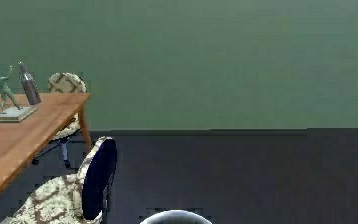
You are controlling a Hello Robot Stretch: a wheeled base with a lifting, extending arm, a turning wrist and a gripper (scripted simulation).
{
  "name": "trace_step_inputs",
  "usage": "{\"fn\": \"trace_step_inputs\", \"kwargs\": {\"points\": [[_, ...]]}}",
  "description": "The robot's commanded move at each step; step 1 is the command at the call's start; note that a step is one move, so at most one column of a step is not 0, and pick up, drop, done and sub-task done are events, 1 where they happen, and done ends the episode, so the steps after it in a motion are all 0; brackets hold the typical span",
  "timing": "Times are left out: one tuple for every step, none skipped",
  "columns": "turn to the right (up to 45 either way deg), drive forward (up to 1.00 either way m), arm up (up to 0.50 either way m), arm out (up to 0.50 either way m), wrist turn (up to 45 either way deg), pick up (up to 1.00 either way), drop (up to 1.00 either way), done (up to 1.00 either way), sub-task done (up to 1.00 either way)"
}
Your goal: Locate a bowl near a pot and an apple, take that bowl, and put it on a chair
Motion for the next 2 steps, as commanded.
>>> {"fn": "trace_step_inputs", "kwargs": {"points": [[-36.0, 0.0, 0.0, 0.0, 0.0, 0.0, 0.0, 0.0, 0.0], [33.0, 0.0, 0.0, 0.0, 0.0, 0.0, 0.0, 0.0, 0.0]]}}
